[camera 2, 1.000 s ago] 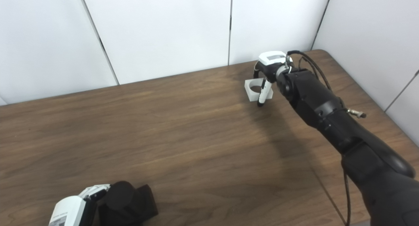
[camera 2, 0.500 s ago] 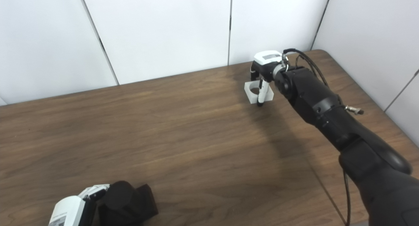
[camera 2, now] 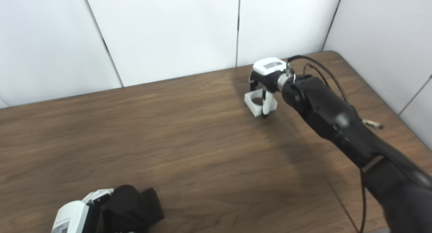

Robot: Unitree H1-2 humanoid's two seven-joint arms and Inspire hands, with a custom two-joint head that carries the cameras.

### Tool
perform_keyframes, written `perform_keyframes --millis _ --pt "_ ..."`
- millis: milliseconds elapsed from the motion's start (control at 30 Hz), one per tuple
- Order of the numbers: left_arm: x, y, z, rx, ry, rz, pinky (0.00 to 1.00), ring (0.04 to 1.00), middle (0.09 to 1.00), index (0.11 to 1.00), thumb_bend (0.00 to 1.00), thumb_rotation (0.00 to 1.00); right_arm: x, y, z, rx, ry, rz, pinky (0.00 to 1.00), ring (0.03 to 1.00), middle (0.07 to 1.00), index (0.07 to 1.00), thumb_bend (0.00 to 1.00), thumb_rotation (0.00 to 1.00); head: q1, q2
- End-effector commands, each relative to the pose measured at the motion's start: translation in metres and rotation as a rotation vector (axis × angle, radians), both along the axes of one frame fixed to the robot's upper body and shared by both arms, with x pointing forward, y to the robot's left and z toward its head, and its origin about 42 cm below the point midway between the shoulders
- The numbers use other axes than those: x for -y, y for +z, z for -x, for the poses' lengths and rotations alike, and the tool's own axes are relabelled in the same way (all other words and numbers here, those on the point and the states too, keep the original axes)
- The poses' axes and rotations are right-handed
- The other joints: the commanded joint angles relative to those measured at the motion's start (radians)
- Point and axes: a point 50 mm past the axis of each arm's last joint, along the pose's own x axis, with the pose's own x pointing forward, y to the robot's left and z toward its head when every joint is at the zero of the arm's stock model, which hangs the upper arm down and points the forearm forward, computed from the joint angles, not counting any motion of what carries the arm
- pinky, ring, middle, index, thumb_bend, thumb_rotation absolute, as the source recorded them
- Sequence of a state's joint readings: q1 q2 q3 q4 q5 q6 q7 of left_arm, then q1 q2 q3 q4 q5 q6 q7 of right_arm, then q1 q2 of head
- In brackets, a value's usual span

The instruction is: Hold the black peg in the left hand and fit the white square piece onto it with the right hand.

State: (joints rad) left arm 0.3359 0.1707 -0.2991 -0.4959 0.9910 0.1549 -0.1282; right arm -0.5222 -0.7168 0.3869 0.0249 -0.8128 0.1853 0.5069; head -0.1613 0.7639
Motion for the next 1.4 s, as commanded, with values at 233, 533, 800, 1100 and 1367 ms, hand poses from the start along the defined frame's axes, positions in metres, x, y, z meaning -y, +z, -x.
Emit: perform_keyframes --millis 233,533,800,1100,1367 --pt "0.035 -0.016 0.009 -0.169 -0.039 -0.039 0.65 0.746 0.710 0.484 0.52 0.05 -0.059 0.069 0.068 0.154 0.341 -0.053 0.78 0.834 0.734 0.485 0.52 0.13 0.123 0.000" --pt "0.058 -0.013 0.003 -0.184 -0.032 -0.043 0.68 0.760 0.716 0.484 0.52 0.05 -0.103 0.078 0.117 0.174 0.558 -0.159 0.81 0.806 0.704 0.483 0.52 0.13 0.198 0.021" --pt "0.066 -0.011 -0.001 -0.178 -0.030 -0.031 0.68 0.758 0.710 0.484 0.52 0.05 -0.127 0.079 0.136 0.150 0.654 -0.219 0.83 0.807 0.704 0.482 0.52 0.13 0.217 0.039" --pt "0.075 -0.008 -0.003 -0.182 -0.027 -0.049 0.68 0.759 0.710 0.484 0.52 0.05 -0.142 0.081 0.141 0.154 0.711 -0.242 0.83 0.812 0.702 0.483 0.52 0.13 0.266 0.057" --pt "0.081 -0.007 -0.007 -0.210 -0.028 -0.045 0.68 0.768 0.720 0.484 0.52 0.05 -0.150 0.081 0.140 0.160 0.727 -0.285 0.82 0.812 0.698 0.483 0.52 0.13 0.277 0.061"
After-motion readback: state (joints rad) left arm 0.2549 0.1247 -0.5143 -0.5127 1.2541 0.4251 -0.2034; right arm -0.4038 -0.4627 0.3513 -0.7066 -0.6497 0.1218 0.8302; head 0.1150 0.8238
